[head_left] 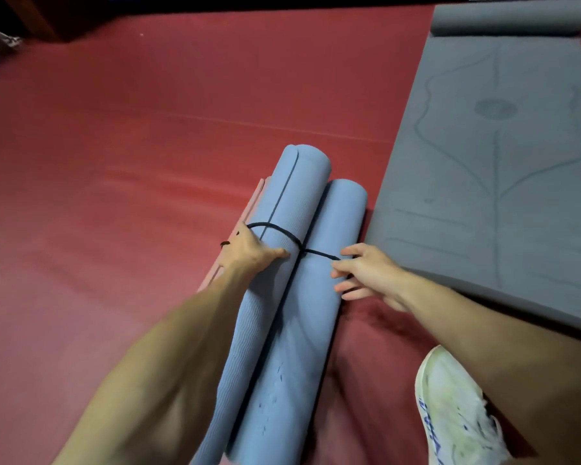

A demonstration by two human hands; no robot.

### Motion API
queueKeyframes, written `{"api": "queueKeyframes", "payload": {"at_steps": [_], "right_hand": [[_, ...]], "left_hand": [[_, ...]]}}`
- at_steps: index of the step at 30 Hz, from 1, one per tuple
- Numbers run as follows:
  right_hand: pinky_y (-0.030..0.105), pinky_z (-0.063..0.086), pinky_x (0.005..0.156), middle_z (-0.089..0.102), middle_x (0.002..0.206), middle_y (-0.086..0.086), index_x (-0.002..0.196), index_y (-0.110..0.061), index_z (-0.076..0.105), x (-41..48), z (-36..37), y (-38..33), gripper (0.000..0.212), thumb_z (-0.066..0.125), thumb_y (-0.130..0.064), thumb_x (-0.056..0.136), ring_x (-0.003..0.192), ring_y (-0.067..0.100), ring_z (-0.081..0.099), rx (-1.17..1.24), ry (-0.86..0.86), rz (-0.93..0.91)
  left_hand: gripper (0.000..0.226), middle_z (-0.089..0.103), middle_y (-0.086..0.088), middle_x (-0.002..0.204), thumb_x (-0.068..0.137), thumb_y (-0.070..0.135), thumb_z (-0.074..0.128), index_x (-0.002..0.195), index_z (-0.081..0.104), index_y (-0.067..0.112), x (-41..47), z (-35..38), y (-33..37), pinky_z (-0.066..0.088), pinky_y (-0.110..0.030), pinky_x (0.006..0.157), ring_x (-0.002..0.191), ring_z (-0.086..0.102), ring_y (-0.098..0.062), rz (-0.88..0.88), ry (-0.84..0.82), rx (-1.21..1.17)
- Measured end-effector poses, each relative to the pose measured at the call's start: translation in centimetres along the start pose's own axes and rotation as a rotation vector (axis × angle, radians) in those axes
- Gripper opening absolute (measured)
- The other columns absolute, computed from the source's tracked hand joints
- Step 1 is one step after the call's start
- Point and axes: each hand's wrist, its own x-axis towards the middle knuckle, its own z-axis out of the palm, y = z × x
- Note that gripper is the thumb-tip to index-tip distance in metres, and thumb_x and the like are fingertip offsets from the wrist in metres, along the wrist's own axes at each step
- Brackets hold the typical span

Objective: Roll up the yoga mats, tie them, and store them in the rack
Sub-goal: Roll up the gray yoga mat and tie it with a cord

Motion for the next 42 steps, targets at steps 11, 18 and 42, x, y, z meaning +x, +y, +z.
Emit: {"api": "queueKeyframes", "payload": {"at_steps": [11,18,42], "right_hand": [[0.031,0.052,0.068,0.058,0.091,0.005,0.092,-0.017,0.057,-2.3,-2.1,-2.9,0.003,0.058,-0.014,0.093,0.072,0.019,0.058,-0.197,0.038,-0.077],[0.03,0.043,0.069,0.059,0.089,0.007,0.103,-0.002,0.067,-9.2,-8.4,-8.8,0.023,0.062,-0.021,0.09,0.078,0.019,0.053,-0.662,0.146,-0.272],[0.033,0.046,0.096,0.067,0.114,0.009,0.109,-0.011,0.066,-9.7,-35.3,10.0,0.028,0.065,-0.029,0.089,0.11,0.026,0.06,-0.656,0.415,-0.051]], "left_hand": [[0.095,0.029,-0.019,0.144,0.073,0.037,0.074,0.147,0.02,0.011,-3.5,-0.5,2.8,0.026,-0.043,0.11,0.134,0.028,-0.035,0.2,0.007,-0.017],[0.053,0.053,-0.011,0.13,0.084,0.024,0.061,0.134,0.05,0.01,-10.5,-5.7,11.4,0.043,-0.034,0.096,0.12,0.051,-0.027,0.502,-0.107,-0.194],[0.03,0.065,-0.006,0.116,0.095,0.029,0.053,0.116,0.065,0.01,-21.9,9.5,33.6,0.042,-0.025,0.091,0.109,0.058,-0.021,0.907,-0.573,0.354]]}}
